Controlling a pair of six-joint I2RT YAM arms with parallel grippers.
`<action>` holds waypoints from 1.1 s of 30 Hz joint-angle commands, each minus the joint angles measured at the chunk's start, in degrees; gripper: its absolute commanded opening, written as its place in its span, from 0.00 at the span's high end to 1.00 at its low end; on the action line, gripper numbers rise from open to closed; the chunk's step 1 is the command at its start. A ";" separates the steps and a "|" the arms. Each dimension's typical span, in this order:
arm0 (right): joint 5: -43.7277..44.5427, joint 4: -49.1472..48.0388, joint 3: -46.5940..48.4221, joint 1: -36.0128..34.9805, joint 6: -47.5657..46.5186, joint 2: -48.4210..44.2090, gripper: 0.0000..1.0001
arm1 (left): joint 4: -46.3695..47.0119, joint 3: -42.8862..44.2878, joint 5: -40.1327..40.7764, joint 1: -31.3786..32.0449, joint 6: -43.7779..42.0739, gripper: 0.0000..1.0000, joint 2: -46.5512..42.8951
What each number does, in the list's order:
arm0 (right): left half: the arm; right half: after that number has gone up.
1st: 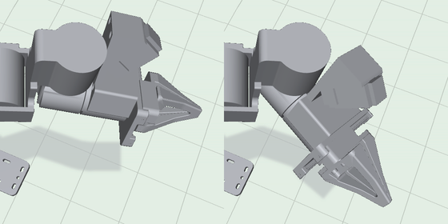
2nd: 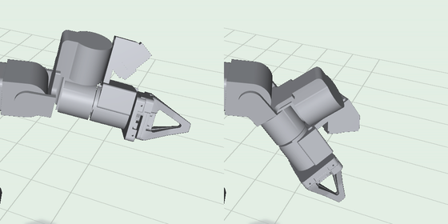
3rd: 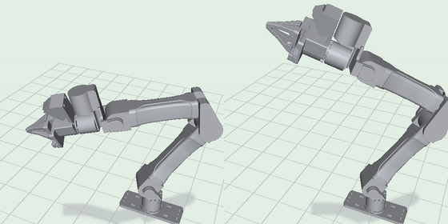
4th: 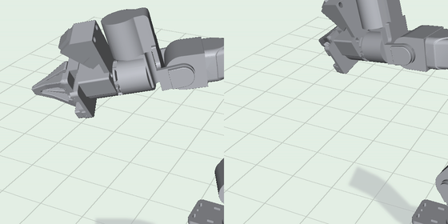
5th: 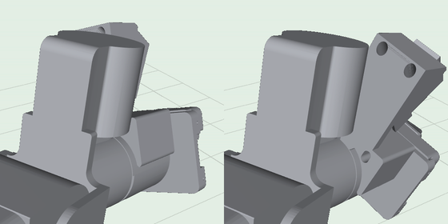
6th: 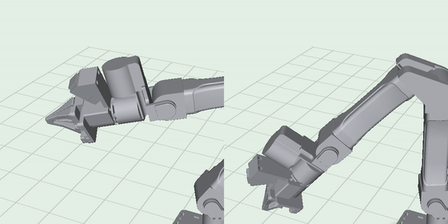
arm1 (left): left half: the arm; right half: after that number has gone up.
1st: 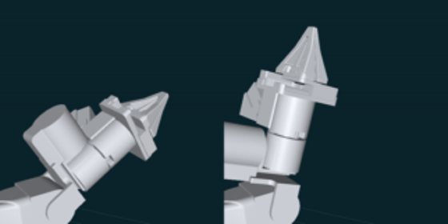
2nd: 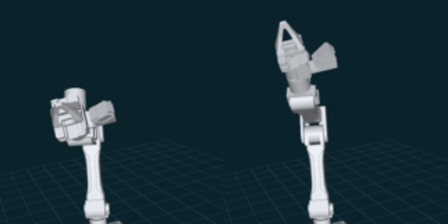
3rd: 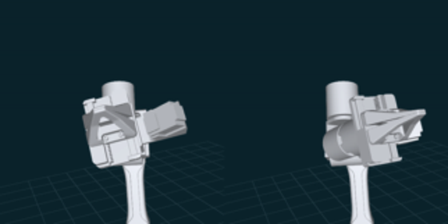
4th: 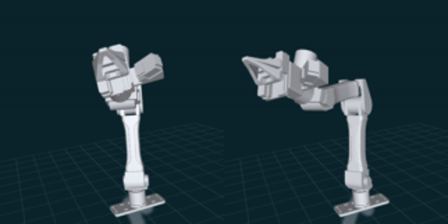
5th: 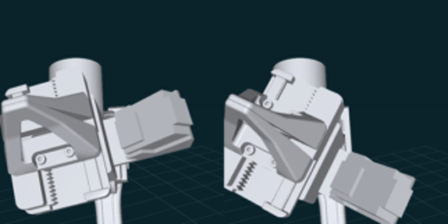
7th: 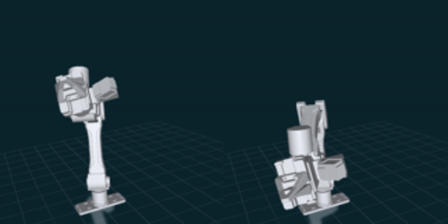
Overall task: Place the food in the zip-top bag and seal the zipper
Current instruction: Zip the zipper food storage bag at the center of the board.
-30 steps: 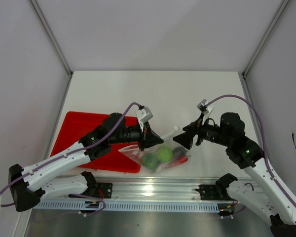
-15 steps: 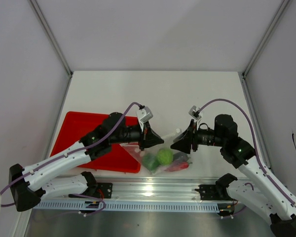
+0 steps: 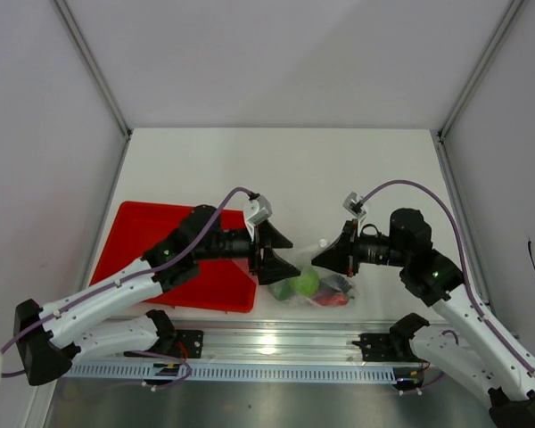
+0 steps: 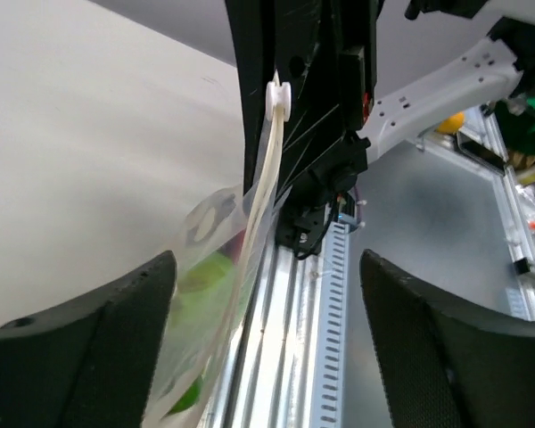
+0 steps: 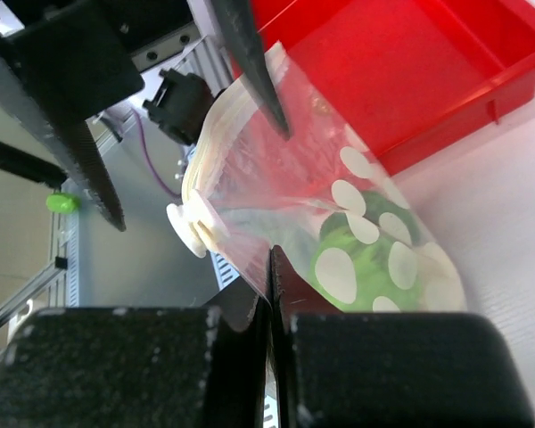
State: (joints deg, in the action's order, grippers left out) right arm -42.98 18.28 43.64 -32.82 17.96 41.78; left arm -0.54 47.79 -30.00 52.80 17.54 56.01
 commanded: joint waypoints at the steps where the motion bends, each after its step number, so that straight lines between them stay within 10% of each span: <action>1: -4.91 -0.88 2.77 -0.14 -1.17 0.40 1.00 | 3.96 2.92 -3.49 -0.50 0.74 0.04 0.06; 14: -4.40 2.54 5.76 -3.30 -3.01 2.34 1.00 | 1.42 13.29 -3.05 -0.32 1.54 0.01 9.21; 17: -3.52 2.81 6.37 -3.83 -3.36 3.04 1.00 | 0.97 13.47 -2.96 -0.32 0.48 0.11 9.47; 21: -1.93 3.07 6.72 -5.06 -4.15 4.36 1.00 | -1.75 15.05 -4.71 -0.32 0.48 0.51 11.31; 33: 1.93 4.31 7.69 -7.00 -5.12 4.19 1.00 | -2.19 15.58 -7.09 -0.32 1.01 0.60 12.55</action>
State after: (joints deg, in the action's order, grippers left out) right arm -42.46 23.57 48.42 -39.46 13.87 46.70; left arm -2.48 60.99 -35.29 52.69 18.98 68.49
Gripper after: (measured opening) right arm 0.003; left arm 0.412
